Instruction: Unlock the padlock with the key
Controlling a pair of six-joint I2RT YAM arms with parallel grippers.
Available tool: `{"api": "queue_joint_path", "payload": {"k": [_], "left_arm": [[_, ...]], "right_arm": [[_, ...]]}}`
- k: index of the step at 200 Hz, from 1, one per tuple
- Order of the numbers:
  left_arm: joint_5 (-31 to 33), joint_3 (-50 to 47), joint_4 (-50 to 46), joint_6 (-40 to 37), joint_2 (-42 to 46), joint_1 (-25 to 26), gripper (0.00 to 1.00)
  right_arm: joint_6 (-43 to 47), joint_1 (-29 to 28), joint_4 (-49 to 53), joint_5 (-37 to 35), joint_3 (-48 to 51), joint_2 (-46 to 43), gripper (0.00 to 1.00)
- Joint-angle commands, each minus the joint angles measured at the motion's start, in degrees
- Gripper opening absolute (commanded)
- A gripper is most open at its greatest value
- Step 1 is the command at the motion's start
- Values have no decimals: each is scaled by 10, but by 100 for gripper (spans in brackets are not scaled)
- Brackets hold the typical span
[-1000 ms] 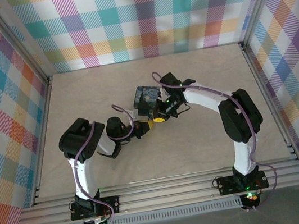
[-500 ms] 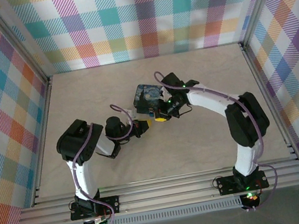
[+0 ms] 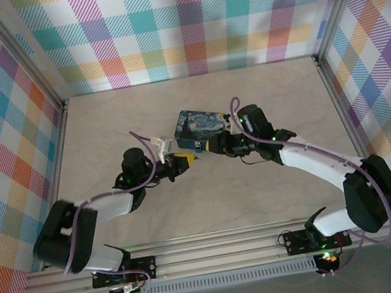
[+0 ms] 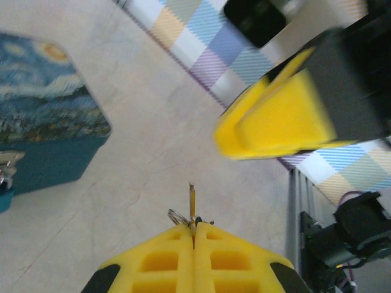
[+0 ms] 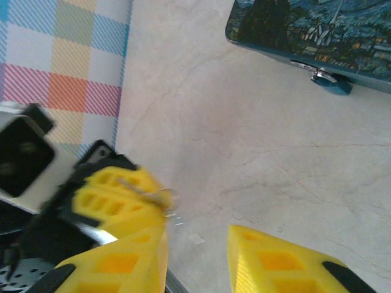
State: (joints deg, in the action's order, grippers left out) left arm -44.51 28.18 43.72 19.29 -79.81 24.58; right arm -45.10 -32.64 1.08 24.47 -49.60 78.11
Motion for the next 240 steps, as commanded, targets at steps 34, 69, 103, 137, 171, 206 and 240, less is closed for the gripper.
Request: {"api": "queue_joint_path", "payload": {"k": [34,69,103,137,171,206,240], "left_arm": [[-1,26,-229,-26,155,-6,0],[9,29,-247,-4,177,-6,0],[9,25,-239,12,188,-6,0],[-39,31,-261,-21,188,-6,0],[-72,56,-330,-71,181,-6,0],[-102,63,-309,-59,170,-6,0],[-119,67,-305,-55,169,-3,0]], "right_arm": [[-64,-15,-258,81,62,4,37],[-51,-38,-284,102,50,12,38],[-30,-53,-248,111,28,25,40],[1,-55,-181,152,-26,47,40],[88,-54,-41,207,-95,56,40],[170,-54,67,243,-143,59,40],[236,-54,152,255,-170,62,41]]}}
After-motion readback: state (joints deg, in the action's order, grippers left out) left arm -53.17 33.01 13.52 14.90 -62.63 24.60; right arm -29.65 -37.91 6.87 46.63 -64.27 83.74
